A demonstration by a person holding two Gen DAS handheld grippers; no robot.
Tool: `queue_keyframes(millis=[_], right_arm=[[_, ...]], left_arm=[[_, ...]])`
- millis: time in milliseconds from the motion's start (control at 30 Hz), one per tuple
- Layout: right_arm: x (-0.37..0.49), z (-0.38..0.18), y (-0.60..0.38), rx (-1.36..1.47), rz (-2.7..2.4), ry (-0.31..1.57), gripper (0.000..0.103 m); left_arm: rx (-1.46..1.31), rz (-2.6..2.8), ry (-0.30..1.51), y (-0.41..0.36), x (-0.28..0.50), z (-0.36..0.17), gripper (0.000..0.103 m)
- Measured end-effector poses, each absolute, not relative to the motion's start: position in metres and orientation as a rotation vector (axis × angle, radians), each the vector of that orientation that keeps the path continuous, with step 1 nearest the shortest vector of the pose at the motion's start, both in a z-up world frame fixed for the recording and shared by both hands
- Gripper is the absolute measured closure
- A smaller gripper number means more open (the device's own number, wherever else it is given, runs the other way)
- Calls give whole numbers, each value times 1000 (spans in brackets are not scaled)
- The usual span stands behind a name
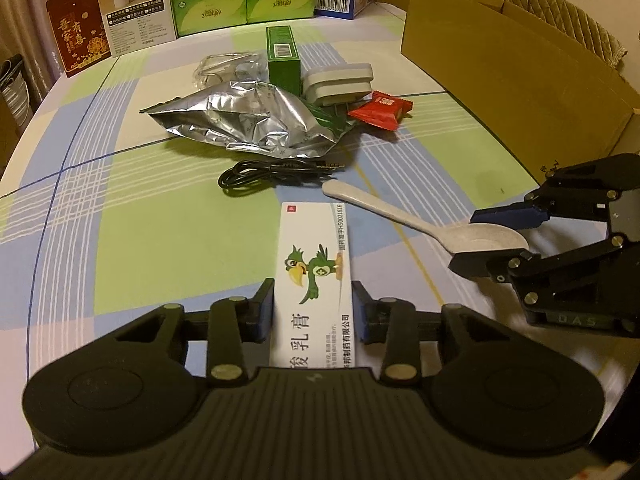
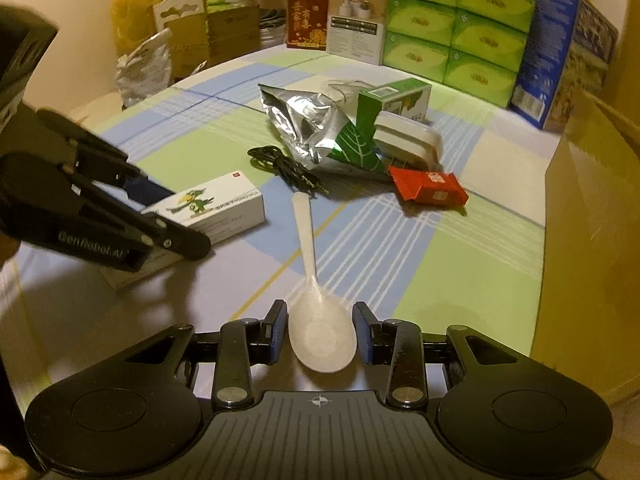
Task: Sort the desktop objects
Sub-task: 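Lift and carry the ointment box and spoon with both grippers over the cardboard box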
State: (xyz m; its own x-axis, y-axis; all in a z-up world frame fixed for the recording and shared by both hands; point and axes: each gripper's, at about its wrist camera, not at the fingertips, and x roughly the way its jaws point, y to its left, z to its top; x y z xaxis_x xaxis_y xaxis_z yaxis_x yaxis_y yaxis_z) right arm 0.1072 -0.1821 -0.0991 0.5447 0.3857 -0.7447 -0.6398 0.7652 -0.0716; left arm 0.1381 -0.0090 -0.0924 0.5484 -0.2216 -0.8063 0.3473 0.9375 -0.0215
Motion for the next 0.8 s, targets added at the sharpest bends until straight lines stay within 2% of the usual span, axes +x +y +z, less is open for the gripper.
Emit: queue_keyframes(millis=[233, 467, 800], right_arm=[[115, -99, -190, -267, 623, 830, 70], [110, -97, -186, -290, 628, 828, 72], [101, -79, -186, -254, 633, 749, 73]], left_arm=[[140, -343, 936, -9, 138, -92, 70], [132, -350, 939, -8, 138, -92, 70], [109, -353, 921, -8, 135, -85, 70]])
